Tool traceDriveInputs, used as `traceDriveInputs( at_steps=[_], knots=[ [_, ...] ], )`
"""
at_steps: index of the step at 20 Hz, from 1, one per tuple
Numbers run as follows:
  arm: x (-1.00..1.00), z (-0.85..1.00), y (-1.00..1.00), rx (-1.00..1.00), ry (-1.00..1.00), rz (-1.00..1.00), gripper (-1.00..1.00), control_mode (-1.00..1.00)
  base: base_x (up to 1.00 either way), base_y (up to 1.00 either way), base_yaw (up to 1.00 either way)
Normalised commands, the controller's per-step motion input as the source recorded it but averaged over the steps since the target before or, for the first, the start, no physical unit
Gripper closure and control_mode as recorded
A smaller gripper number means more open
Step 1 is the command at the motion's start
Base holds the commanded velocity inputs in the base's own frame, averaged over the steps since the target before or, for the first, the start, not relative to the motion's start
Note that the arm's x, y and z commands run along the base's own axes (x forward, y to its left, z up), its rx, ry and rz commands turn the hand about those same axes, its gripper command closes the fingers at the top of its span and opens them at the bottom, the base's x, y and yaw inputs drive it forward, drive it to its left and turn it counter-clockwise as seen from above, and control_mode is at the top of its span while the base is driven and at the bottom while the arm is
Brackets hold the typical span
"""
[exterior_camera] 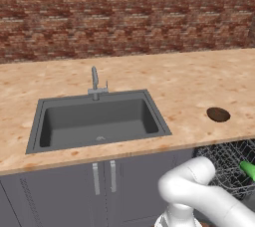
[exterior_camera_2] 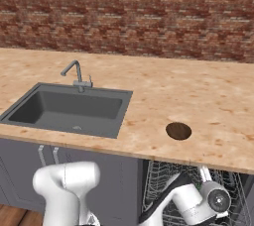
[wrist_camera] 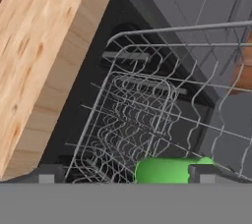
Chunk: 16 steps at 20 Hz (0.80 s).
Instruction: Pick up the cup and bowl from the counter, place them in the dishwasher, and close the dishwasher door.
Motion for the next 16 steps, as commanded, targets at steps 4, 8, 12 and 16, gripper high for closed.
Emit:
traceDriveInputs(
  at_steps=[4, 8, 12, 16],
  knots=[
    [-0.20, 0.78, 0.16, 0.00, -0.01, 0.00, -1.00, -1.00, 0.00, 0.00, 0.00],
    [-0.01, 0.66, 0.26, 0.00, 0.00, 0.00, -1.00, -1.00, 0.00, 0.00, 0.00],
    [0.00, 0.57, 0.28, 0.00, 0.00, 0.00, -1.00, -1.00, 0.00, 0.00, 0.00],
    [0.00, 0.53, 0.26, 0.00, 0.00, 0.00, -1.00, -1.00, 0.00, 0.00, 0.00]
  ],
)
